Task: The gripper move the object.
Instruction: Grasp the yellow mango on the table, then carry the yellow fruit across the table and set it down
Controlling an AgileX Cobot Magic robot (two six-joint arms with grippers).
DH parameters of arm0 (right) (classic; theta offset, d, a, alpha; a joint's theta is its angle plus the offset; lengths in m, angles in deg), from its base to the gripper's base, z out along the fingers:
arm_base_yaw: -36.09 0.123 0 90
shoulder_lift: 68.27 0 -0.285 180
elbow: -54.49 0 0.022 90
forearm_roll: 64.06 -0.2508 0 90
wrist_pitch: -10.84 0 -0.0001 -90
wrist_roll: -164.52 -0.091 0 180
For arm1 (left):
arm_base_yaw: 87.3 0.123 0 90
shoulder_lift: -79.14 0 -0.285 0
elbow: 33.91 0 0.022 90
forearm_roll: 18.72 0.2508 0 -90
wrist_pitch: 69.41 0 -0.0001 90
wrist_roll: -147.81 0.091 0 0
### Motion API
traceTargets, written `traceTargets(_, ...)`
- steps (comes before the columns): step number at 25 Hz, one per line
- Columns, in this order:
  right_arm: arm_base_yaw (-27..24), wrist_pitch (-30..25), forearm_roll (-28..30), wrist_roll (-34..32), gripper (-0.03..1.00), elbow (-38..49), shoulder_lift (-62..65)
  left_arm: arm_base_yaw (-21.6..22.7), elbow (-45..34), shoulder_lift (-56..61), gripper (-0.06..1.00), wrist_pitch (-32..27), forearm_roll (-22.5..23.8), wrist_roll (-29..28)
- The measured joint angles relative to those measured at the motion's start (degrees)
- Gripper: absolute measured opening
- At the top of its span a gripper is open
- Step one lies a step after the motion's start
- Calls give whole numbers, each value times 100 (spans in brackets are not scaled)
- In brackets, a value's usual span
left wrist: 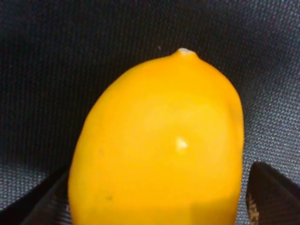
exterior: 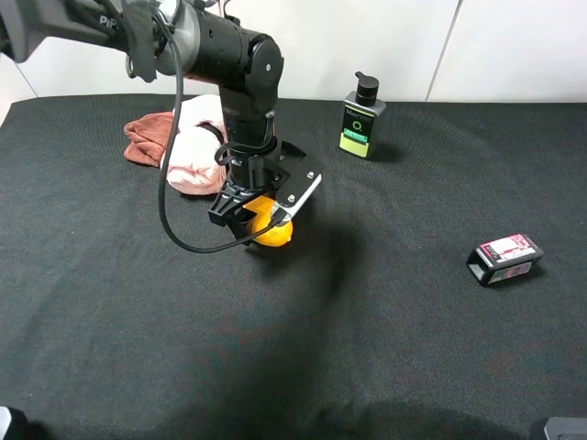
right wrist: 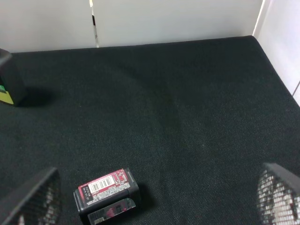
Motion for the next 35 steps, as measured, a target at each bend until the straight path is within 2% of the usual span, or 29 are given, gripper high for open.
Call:
traceTargets(18,0,0,0,0,63,0,0,0,0,-120,76,297,0,6)
traceTargets(35,0,0,0,0,63,0,0,0,0,-120,76,201,0,6)
